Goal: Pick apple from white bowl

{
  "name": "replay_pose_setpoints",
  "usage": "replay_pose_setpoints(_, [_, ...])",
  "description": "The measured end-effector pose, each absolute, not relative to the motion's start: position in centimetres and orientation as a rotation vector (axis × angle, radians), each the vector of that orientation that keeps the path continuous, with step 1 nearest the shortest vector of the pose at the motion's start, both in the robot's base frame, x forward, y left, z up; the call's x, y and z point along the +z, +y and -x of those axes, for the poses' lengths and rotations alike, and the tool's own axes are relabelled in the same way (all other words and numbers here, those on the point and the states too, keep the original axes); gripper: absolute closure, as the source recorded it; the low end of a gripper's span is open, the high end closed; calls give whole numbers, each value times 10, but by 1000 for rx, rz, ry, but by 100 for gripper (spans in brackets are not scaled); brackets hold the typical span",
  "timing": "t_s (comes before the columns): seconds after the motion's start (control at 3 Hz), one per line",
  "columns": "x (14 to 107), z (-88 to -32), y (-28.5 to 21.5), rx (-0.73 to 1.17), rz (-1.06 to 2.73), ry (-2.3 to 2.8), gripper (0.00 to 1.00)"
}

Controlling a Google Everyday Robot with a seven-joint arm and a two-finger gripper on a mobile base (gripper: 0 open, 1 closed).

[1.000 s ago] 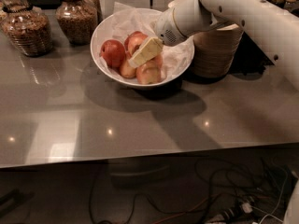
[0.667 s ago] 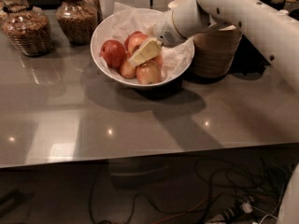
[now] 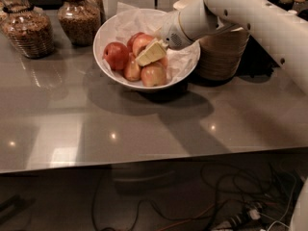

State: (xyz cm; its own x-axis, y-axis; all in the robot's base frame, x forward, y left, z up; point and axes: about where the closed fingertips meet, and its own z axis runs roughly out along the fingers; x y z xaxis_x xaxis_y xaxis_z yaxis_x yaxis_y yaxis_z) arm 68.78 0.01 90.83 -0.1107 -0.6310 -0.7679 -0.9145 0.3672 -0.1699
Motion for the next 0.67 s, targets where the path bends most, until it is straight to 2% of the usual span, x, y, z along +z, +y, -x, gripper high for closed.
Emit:
replay_pose_setpoints(0.33, [918,-684,-9,439,1331,1822,97])
replay_pose_setpoints(0.67, [939,-672,-20,435,1324,1775,100])
